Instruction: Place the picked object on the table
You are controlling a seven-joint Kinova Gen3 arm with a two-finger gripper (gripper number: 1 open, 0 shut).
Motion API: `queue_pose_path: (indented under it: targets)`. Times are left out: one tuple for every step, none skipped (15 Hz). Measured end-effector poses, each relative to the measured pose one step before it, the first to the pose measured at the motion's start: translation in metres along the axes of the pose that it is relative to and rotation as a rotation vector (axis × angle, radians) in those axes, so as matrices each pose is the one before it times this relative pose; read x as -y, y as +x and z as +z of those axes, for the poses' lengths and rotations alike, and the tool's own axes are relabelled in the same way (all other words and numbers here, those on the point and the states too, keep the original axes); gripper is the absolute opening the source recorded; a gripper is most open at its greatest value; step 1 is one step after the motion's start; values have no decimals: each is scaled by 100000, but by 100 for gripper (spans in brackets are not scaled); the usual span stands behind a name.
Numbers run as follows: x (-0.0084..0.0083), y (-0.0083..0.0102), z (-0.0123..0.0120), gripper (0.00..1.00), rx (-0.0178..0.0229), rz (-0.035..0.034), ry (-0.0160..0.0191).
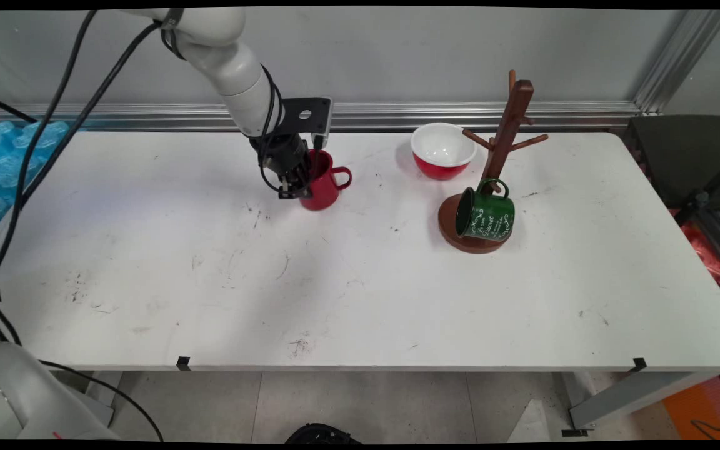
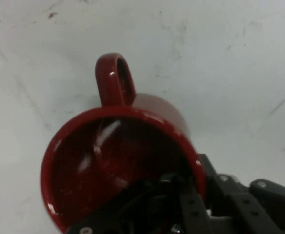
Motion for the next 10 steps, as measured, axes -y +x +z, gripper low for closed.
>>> queue_pose_path:
  targets:
    - [-105,68,142,0,-89,34,-408]
    - [-62,61,58,100,-144,38,-157]
    - [-40,57,71,100,-83,95,-238]
    - [-82,62,71,100,-113,75,-246]
    - [-180,41,43,100,-48,-38,-251]
    - [-88,145,62,100,-141,280,-236]
    - [-49,63,31,100,-101,175,-153]
    - [-80,17,-8,100,-55,18,-49]
    - [-26,64,-8,100,-115,160,-69]
    - [-28,103,-48,100,-175,273,-52]
